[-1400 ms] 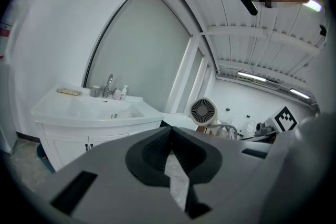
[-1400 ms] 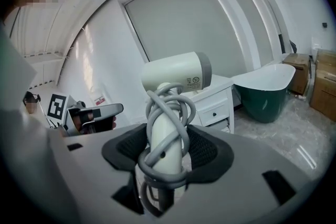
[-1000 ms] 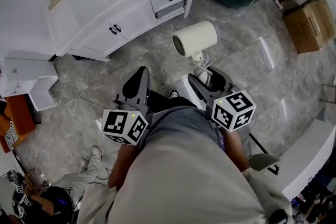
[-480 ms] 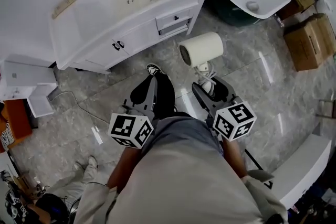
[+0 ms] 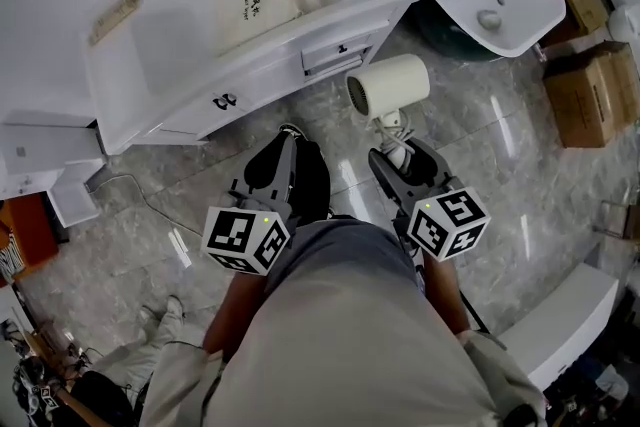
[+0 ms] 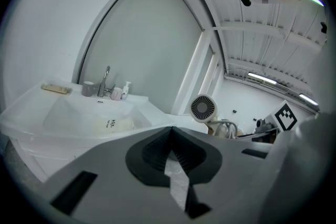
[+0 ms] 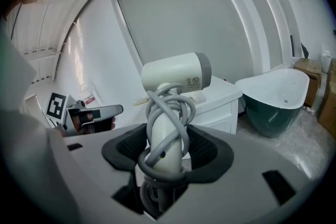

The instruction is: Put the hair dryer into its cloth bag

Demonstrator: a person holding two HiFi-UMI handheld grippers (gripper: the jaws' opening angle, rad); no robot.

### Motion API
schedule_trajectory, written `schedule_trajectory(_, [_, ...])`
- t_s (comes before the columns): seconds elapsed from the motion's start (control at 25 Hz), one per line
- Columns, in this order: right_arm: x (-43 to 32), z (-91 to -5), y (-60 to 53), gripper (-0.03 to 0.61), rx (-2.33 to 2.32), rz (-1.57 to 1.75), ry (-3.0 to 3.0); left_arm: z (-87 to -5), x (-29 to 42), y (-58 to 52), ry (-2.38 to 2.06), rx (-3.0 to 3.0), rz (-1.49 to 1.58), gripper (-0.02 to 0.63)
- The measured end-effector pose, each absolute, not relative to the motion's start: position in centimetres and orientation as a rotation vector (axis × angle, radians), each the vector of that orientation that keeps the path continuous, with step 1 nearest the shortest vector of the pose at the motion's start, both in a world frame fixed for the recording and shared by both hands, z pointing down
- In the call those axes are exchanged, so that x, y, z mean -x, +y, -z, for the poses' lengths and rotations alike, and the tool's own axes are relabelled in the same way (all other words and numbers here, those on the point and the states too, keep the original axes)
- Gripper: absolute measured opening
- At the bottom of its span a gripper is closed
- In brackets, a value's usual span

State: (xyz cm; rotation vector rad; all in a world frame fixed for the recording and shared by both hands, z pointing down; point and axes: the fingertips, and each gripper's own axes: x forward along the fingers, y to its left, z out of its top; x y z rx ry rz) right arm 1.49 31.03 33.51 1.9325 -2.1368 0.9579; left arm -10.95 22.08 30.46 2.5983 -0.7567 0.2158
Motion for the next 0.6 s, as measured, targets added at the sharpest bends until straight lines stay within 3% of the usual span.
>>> schedule_trajectory(0.6, [-6.1, -33.1, 17.4, 0.239, -1.928, -0.991, -2.094, -29.8, 5.4, 7.7, -0.732, -2.587, -0.220, 0.009])
